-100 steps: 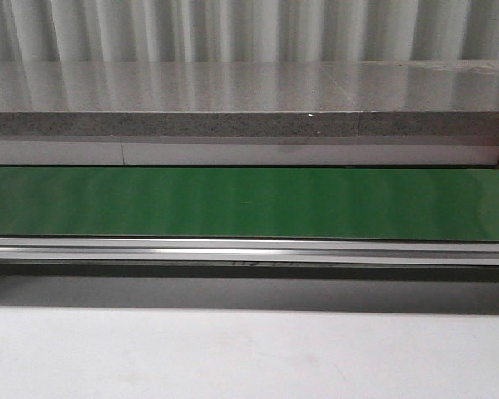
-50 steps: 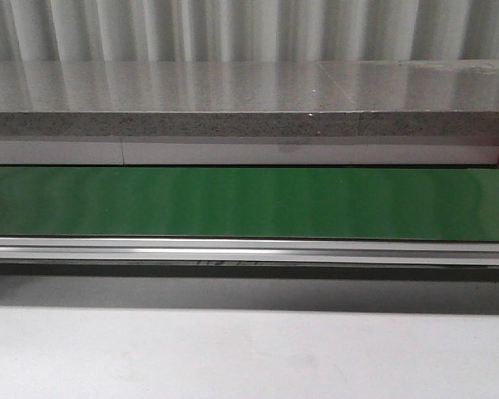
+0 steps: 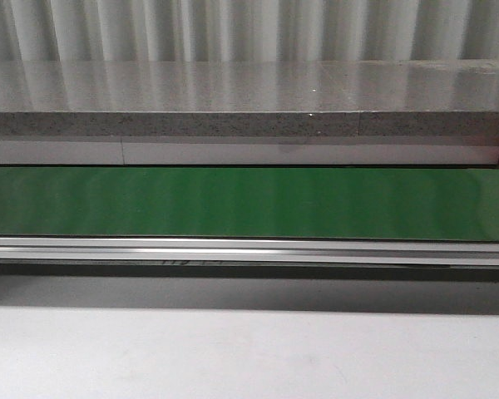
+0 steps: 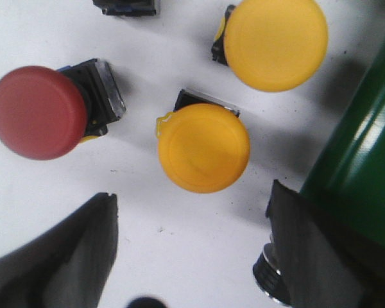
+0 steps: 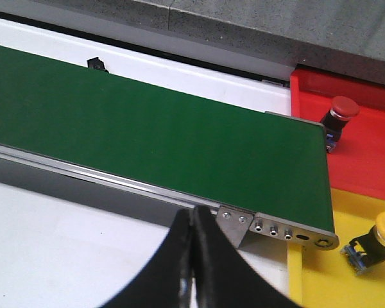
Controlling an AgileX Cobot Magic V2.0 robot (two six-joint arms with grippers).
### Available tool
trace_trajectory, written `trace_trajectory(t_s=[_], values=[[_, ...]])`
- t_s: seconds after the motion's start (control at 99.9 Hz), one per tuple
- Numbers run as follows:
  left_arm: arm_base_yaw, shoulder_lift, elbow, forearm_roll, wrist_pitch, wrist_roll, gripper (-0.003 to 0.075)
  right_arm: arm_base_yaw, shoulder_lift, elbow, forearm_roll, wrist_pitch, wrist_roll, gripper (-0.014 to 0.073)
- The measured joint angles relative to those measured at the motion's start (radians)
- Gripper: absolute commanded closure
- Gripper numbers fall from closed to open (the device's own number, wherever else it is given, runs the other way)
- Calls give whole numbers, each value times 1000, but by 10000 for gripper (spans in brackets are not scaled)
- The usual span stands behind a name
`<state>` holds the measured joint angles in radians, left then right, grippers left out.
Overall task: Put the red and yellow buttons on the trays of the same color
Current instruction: 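Grasp another yellow button with the left gripper and set it on the belt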
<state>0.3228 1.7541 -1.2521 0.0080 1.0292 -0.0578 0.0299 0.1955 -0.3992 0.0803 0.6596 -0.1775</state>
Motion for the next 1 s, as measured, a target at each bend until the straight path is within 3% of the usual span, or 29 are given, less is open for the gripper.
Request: trace_trajectory(t_s=[0.35,0.72,1.001], values=[[0,95,-32,-31,-59,0,273,0,-2,0,0,0,1,659],[0,104,-34,-33,-99,0,549,0,-2,0,0,0,1,659],[0,38,-34,-33,-89,13,560,0,-2,0,0,0,1,659]])
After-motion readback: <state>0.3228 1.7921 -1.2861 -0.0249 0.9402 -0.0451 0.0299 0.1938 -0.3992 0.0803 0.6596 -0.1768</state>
